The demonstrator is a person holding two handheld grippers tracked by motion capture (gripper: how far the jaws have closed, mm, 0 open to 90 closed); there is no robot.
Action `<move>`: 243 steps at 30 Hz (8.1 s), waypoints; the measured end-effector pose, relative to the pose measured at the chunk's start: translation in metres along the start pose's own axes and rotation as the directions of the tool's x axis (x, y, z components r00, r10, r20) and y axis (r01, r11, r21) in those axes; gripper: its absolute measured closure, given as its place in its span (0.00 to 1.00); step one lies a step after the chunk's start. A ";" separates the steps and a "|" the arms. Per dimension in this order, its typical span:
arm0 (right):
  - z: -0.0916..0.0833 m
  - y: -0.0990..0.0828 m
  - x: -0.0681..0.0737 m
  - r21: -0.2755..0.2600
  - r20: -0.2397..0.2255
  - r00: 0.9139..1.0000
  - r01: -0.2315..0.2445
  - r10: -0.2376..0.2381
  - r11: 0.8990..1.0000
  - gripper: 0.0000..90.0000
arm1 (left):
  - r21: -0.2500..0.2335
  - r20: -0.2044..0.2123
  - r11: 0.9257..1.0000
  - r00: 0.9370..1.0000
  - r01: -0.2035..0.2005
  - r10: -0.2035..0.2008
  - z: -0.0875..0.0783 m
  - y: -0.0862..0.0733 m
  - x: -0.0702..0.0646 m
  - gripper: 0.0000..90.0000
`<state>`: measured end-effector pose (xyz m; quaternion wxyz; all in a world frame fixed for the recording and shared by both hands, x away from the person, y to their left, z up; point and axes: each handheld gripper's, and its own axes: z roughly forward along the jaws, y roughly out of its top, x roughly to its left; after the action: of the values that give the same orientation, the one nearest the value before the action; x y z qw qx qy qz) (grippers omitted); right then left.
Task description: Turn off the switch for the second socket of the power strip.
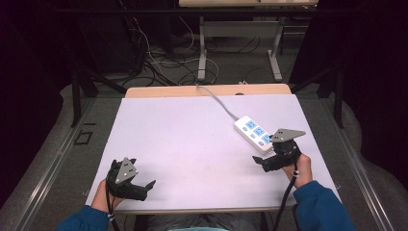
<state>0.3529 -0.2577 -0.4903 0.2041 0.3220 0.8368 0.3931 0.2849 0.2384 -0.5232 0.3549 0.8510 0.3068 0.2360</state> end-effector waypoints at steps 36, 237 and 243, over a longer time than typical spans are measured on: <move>0.027 0.028 -0.033 -0.003 0.019 0.998 -0.054 0.054 0.999 0.01 | 0.000 0.003 1.000 1.000 0.000 0.000 0.000 0.000 0.000 0.00; 0.092 0.017 -0.052 0.137 0.117 0.973 -0.214 0.199 0.967 1.00 | 0.014 0.012 1.000 1.000 -0.014 0.014 0.003 0.001 -0.002 0.00; 0.092 0.017 -0.052 0.136 0.120 0.974 -0.210 0.194 0.968 1.00 | 0.017 0.012 1.000 1.000 -0.018 0.018 0.003 0.001 -0.002 0.00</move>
<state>0.4512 -0.2373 -0.5282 0.1824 0.4400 0.8145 0.3311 0.2861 0.2353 -0.5247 0.3475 0.8580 0.2990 0.2316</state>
